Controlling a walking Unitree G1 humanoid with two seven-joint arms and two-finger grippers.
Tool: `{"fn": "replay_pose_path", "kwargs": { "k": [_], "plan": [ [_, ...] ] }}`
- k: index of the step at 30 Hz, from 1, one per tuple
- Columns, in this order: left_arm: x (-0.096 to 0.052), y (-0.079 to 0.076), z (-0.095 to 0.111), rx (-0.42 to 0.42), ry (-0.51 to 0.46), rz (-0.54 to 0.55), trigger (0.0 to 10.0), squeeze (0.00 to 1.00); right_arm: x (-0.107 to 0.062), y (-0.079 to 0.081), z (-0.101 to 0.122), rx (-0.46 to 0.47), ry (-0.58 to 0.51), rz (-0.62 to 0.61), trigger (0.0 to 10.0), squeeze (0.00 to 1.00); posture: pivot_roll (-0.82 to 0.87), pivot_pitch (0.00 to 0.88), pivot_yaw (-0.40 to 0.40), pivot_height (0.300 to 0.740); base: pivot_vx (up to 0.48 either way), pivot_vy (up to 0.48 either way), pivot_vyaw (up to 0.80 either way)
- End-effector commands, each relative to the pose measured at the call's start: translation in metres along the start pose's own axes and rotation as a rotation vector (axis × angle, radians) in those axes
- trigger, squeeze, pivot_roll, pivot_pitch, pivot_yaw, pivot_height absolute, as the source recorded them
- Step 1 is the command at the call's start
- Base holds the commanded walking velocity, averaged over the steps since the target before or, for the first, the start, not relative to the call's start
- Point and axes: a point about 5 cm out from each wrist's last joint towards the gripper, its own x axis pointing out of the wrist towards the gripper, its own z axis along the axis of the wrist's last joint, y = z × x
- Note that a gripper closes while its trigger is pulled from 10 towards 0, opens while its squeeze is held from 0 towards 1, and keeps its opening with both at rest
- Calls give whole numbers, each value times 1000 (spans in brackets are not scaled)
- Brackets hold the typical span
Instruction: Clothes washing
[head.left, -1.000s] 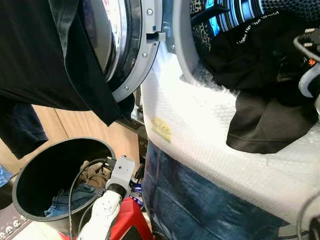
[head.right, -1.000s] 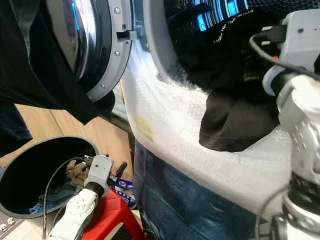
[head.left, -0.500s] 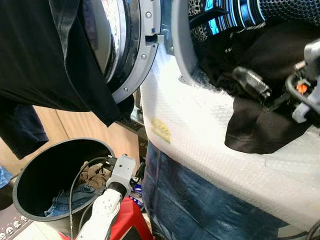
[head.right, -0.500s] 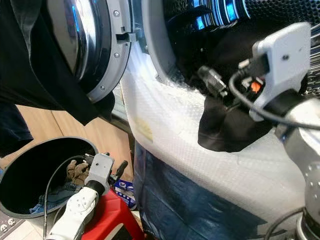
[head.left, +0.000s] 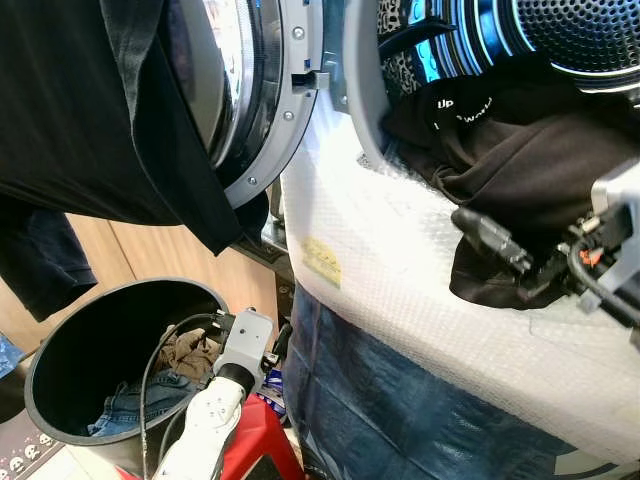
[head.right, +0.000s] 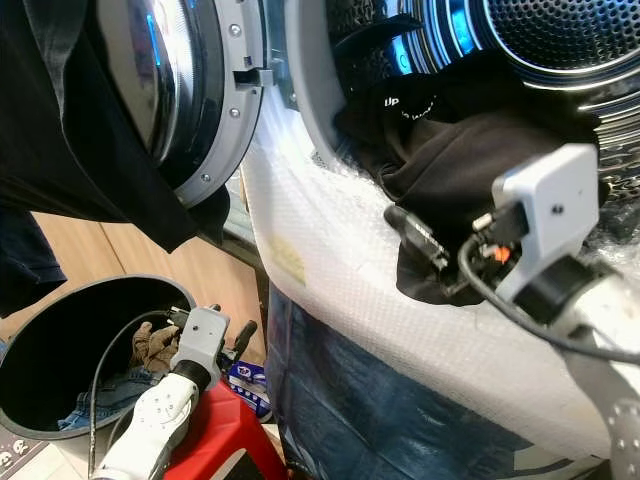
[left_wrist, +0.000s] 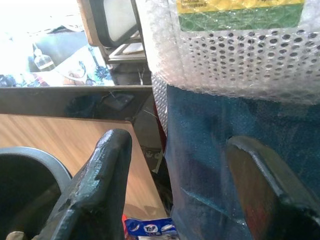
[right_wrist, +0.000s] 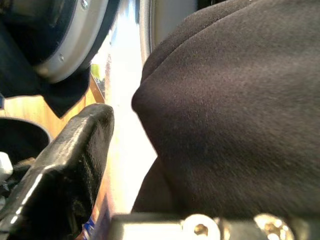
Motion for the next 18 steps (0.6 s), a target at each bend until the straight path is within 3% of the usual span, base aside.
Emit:
{"fn": "replay_pose_path", "kwargs": {
  "k": [1,9,18],
  "plan": [
    [1,0,1,-1,-8,-7,10000,0,-8,10,11,-11,-101,55,10000,0,-116,41,3,740,0,0,0],
    [1,2,2,1,-11,-5,10000,0,-26,26,15,93,-275,155,10000,0,-117,53,9,740,0,0,0],
    [1,1,3,1,-14,-16,10000,0,-31,28,-24,229,-154,101,10000,0,-112,73,13,740,0,0,0]
  ]
}}
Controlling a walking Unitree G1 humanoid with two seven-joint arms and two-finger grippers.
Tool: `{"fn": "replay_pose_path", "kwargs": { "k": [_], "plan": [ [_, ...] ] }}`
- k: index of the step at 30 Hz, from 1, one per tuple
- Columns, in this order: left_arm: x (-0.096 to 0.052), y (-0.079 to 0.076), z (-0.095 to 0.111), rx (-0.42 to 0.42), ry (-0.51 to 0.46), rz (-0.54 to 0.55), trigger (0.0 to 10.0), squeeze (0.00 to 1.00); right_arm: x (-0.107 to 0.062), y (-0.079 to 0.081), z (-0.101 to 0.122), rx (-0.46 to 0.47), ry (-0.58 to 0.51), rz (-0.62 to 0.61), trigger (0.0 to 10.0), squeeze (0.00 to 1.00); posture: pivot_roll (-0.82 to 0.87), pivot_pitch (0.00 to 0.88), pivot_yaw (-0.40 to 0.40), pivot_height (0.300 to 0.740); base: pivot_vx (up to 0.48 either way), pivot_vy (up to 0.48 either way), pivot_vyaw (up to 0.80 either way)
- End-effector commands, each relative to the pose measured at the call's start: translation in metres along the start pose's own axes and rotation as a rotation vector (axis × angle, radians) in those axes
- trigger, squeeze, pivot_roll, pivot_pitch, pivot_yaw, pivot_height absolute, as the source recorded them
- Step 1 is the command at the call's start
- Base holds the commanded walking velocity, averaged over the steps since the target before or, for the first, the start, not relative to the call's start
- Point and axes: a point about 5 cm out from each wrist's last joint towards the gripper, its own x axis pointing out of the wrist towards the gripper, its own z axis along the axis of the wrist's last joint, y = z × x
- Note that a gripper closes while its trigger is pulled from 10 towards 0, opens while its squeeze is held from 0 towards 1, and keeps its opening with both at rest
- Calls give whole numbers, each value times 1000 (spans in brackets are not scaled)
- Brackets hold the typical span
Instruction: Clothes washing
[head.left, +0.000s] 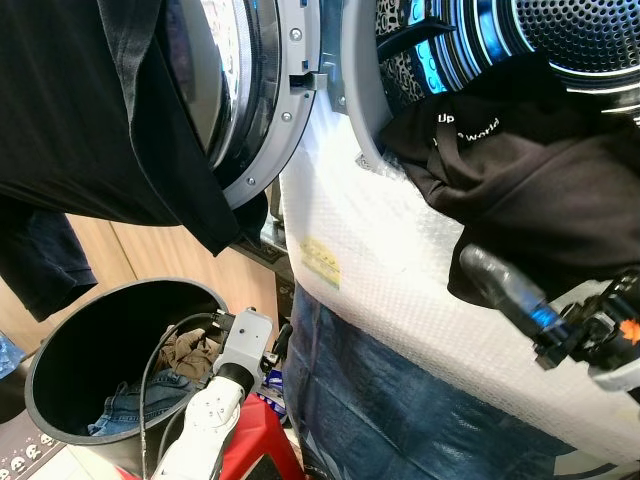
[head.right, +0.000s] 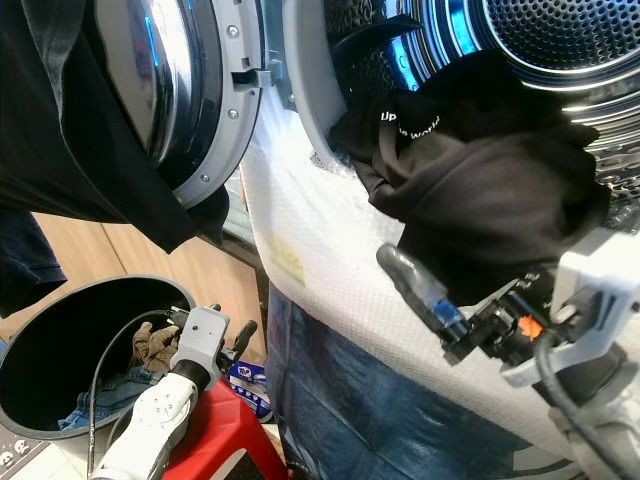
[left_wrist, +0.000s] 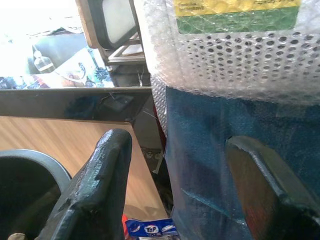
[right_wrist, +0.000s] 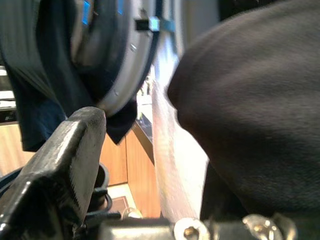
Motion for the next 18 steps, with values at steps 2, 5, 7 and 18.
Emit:
{"fn": "replay_pose_path", "kwargs": {
  "k": [2,5,7,18],
  "plan": [
    [1,0,2,-4,-13,-10,10000,0,-1,2,-4,68,-41,9,10000,0,-109,73,13,740,0,0,0],
    [0,0,2,-6,-10,-6,10000,0,-6,4,-10,147,-96,16,10000,0,-107,81,12,740,0,0,0],
    [0,0,2,-5,-9,-9,10000,0,-9,6,-7,199,-163,29,10000,0,-107,80,12,740,0,0,0],
    [2,0,2,-4,-4,-17,10000,0,-12,6,-22,357,-215,-10,10000,0,-102,102,17,740,0,0,0]
  ]
}}
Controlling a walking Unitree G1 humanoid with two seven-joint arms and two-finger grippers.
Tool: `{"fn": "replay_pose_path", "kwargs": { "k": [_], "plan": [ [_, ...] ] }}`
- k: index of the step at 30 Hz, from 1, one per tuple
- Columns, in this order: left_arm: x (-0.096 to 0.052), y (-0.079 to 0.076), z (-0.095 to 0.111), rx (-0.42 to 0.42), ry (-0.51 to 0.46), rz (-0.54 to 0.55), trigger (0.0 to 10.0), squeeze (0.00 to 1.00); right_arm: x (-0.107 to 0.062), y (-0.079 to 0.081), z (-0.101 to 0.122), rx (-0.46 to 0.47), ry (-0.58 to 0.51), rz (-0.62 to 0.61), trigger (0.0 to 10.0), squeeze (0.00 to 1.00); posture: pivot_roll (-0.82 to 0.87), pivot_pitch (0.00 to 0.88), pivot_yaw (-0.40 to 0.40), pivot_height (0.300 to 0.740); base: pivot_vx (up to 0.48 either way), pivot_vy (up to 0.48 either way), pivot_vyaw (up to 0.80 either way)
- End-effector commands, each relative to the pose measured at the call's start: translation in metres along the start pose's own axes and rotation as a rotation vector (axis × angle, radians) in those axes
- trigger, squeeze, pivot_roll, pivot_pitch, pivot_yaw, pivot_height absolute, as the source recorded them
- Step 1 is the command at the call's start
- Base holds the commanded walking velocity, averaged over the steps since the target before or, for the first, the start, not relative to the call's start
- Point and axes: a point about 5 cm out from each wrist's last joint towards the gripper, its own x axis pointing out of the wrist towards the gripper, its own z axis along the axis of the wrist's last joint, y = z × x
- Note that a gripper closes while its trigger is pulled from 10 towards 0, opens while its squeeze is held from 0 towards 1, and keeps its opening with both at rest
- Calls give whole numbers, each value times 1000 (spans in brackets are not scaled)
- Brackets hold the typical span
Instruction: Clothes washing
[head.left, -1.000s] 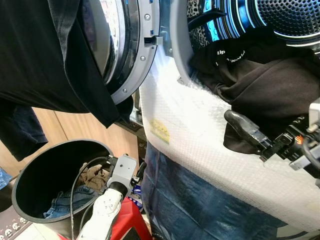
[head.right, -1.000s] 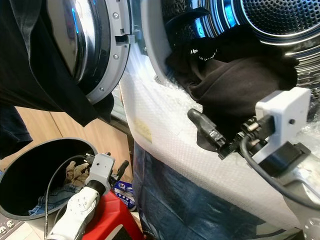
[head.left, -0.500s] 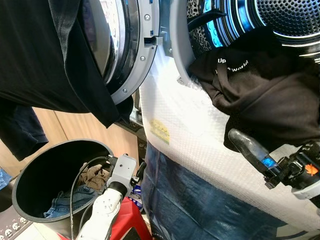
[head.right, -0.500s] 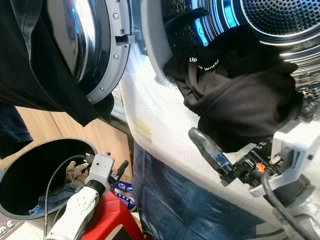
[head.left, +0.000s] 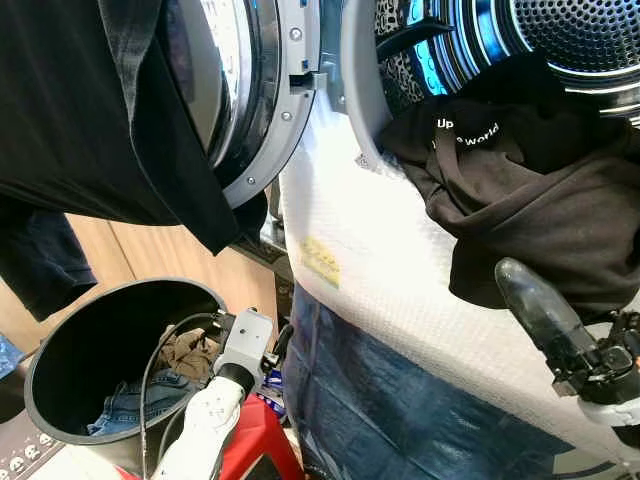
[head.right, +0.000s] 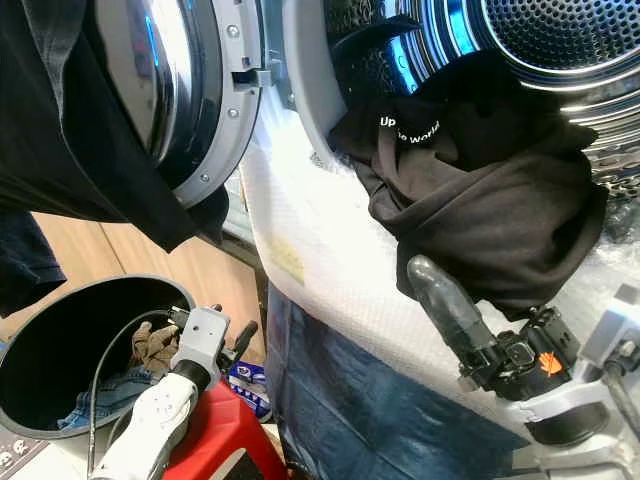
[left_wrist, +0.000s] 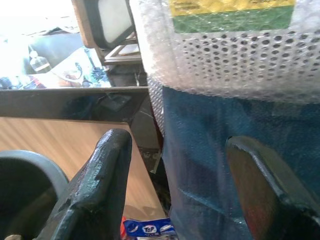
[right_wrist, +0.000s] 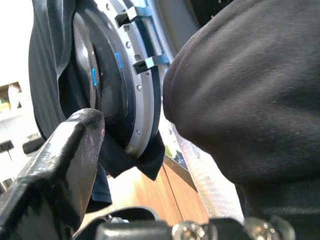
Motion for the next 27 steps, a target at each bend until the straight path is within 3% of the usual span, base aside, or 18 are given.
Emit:
{"fn": "replay_pose_path", "kwargs": {
  "k": [1,14,23,24,25,26,27],
  "plan": [
    [3,0,2,-5,-3,-5,10000,0,-2,-2,-3,14,-1,-23,10000,0,-104,106,18,740,0,0,0],
    [6,-1,5,-3,-9,-19,10000,0,-15,-4,-8,159,-149,-60,10000,0,-106,113,21,740,0,0,0],
    [6,-1,4,1,-6,-30,10000,0,-18,-3,-14,185,-160,-68,10000,0,-109,103,29,740,0,0,0],
    [6,-2,4,1,-6,-32,10000,0,-18,-2,-13,184,-163,-61,9059,0,-109,103,29,740,0,0,0],
    [6,-2,4,2,-6,-34,10000,0,-18,-1,-13,181,-168,-58,5529,0,-109,103,29,740,0,0,0],
    [6,-3,4,2,-6,-37,10000,0,-17,-1,-12,178,-177,-57,4196,0,-108,103,31,740,0,0,0],
    [6,-3,4,2,-6,-37,10000,0,-17,-1,-12,178,-177,-57,4196,0,-108,103,31,740,0,0,0]
  ]
}}
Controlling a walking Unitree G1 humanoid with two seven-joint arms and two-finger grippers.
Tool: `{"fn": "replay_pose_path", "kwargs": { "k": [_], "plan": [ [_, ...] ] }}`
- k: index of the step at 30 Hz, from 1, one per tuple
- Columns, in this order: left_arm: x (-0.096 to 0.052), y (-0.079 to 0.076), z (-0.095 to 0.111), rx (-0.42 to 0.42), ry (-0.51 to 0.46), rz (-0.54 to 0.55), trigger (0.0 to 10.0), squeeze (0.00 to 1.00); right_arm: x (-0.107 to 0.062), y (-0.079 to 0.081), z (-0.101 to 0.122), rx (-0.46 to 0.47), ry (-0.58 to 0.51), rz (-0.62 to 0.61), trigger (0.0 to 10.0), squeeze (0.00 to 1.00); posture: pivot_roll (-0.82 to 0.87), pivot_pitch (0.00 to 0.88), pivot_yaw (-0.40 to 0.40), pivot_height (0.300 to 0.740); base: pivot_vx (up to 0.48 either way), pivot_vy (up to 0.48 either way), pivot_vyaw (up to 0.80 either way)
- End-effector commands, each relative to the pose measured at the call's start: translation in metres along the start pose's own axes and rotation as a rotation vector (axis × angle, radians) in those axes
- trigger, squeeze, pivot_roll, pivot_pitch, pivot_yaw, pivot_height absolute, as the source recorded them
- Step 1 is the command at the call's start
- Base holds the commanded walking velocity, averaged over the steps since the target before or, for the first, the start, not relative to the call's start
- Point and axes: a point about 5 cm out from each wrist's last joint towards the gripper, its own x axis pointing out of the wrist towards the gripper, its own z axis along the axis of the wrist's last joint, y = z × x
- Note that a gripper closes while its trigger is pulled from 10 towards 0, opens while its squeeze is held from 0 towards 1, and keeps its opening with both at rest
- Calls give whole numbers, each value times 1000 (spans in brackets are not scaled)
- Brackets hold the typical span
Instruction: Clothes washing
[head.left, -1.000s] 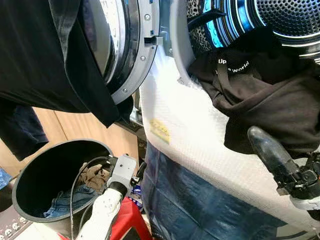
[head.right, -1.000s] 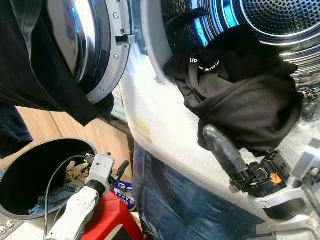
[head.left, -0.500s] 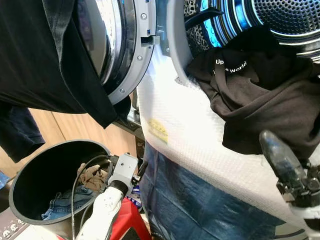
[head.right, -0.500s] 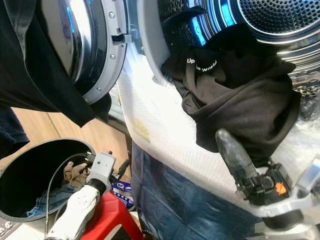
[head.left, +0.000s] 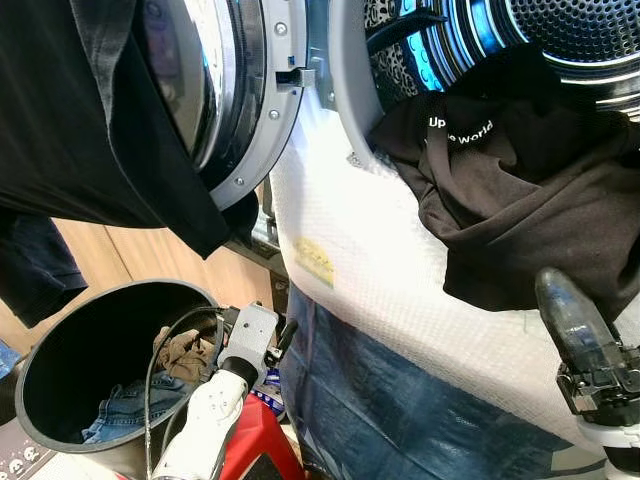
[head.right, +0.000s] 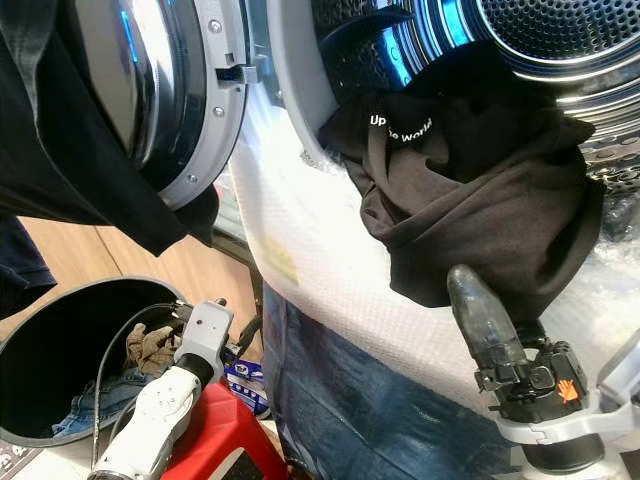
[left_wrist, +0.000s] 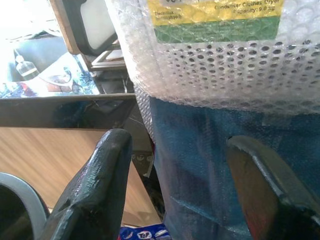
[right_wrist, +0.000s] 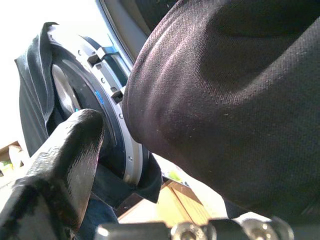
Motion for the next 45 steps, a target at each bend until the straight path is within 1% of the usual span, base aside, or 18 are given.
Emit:
{"fn": "replay_pose_path", "kwargs": {
  "k": [1,6,17,20,24,25,28,33,41,42,43,44,45],
  "plan": [
    [1,-1,-2,-2,13,-13,10000,0,-1,2,1,10,-15,9,0,0,-108,103,31,740,0,0,0],
    [1,-1,-2,3,13,-18,10000,0,2,8,-3,9,10,45,0,0,-108,102,33,740,0,0,0],
    [1,-3,-1,8,7,-27,10000,0,9,12,2,-16,-9,75,0,0,-107,93,34,740,0,0,0],
    [2,-3,0,11,1,-34,10000,0,15,16,2,-20,-15,105,0,0,-105,73,35,740,0,0,0],
    [2,-3,1,10,-1,-34,10000,0,16,18,2,-19,-13,120,0,0,-102,62,33,740,0,0,0],
    [1,-3,-1,12,2,-36,10000,0,17,19,1,-21,0,130,0,0,-104,45,38,740,0,0,0],
    [2,-2,0,18,-1,-45,10000,0,20,23,2,-36,6,152,0,0,-107,35,40,740,0,0,0],
    [6,-2,3,23,-11,-51,10000,0,25,22,4,-56,7,165,0,0,-107,22,43,740,0,0,0],
    [7,-3,4,24,-17,-54,10000,0,32,25,5,-63,11,192,0,0,-99,19,38,740,0,0,0],
    [7,-3,4,24,-17,-53,10000,0,37,27,8,-72,5,205,0,0,-97,32,35,740,0,0,0],
    [7,-2,4,23,-16,-50,10000,0,45,29,13,-93,-5,228,0,0,-95,36,37,740,0,0,0],
    [7,-2,4,23,-16,-50,10000,0,45,29,13,-93,-5,228,0,0,-95,36,37,740,0,0,0],
    [7,-2,3,21,-13,-45,10000,0,54,32,17,-119,-13,249,0,0,-96,35,38,740,0,0,0]
  ]
}}
